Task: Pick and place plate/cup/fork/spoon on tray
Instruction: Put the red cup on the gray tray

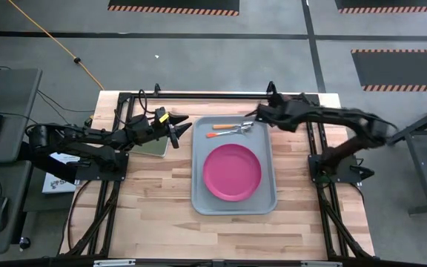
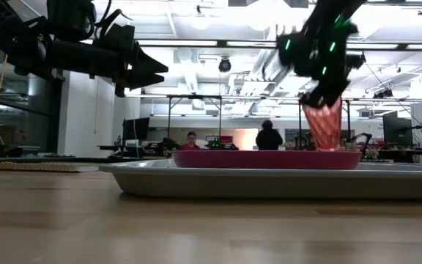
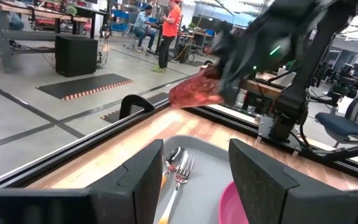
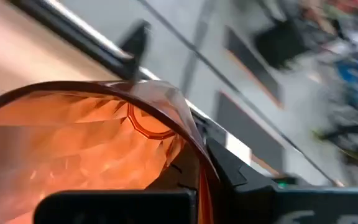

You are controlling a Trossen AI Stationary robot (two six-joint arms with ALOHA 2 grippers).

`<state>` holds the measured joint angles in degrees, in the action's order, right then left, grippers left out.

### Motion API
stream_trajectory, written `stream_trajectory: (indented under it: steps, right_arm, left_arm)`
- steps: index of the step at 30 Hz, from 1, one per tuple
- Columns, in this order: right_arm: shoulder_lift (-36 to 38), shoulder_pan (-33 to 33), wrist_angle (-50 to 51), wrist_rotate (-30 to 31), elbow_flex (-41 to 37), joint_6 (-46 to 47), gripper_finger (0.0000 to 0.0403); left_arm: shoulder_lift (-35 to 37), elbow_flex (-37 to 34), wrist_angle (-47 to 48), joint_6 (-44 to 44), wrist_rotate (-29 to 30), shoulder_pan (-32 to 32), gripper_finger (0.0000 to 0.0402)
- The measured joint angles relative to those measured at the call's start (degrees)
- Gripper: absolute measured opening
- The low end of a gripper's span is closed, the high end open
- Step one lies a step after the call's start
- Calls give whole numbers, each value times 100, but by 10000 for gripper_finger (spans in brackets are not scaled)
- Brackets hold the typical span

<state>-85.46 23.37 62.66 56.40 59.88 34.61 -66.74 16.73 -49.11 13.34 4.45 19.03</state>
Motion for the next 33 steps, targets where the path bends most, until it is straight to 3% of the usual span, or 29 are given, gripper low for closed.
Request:
stream_trajectory:
  steps: [3,7,13,16,20,25,33]
  right_arm:
    - [889,-358,-29,-654,0,-650,0]
    - [2045,-747,-50,-2364,0,-1247,0]
    - [3406,-1277,-101,-5167,0,-1039,0]
    - [3769,-1824,-351,-5937,0,-624,0]
    - [3667,-2882,-652,-6098,4,-75,0]
    - [2922,-4011,-596,-5916,4,354,0]
    - [1992,-4553,-352,-5444,4,863,0]
  left_arm:
    - [0,0,1,0,2,0,172]
    - [0,0,1,0,2,0,172]
    - [2,0,-1,0,2,0,172]
    - [1,0,1,0,2,0,172]
    - [0,0,1,0,2,0,172]
    - [1,0,1,0,2,1,172]
    - [1,0,27,2,2,0,172]
